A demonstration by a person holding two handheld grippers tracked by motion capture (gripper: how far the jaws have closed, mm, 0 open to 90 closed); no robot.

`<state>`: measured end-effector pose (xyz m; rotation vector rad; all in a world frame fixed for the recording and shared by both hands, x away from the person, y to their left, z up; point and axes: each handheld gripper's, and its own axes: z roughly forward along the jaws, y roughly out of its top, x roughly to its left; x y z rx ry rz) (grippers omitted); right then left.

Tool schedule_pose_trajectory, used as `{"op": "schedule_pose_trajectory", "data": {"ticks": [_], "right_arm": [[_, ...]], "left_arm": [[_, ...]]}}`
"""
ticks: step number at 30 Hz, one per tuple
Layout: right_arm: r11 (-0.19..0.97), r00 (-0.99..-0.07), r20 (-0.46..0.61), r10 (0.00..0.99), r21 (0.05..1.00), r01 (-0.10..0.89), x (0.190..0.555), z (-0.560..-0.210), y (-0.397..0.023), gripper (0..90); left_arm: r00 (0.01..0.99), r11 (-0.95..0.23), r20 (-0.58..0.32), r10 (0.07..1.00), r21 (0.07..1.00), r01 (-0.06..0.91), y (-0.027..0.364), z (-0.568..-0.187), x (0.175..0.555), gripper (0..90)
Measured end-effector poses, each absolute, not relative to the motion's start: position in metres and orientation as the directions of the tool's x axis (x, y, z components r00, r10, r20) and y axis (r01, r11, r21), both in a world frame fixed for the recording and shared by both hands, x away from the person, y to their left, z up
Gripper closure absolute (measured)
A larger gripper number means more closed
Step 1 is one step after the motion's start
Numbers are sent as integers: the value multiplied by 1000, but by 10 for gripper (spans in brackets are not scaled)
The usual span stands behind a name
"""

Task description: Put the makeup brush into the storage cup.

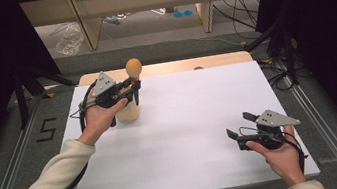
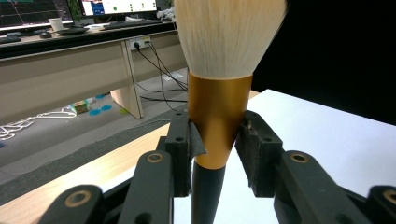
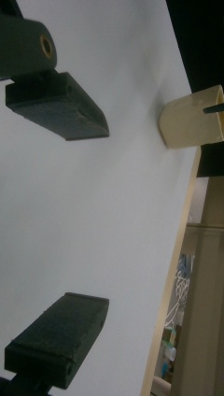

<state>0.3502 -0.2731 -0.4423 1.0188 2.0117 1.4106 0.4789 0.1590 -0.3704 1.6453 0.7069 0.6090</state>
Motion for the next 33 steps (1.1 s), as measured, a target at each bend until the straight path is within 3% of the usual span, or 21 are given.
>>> {"op": "schedule_pose_trajectory", "data": {"ticks": [33], "right_arm": [[209, -602, 21, 798, 927, 310, 349, -441, -274, 161]], "left_arm": [[673, -108, 1, 740, 987, 117, 163, -365, 479, 669]]}}
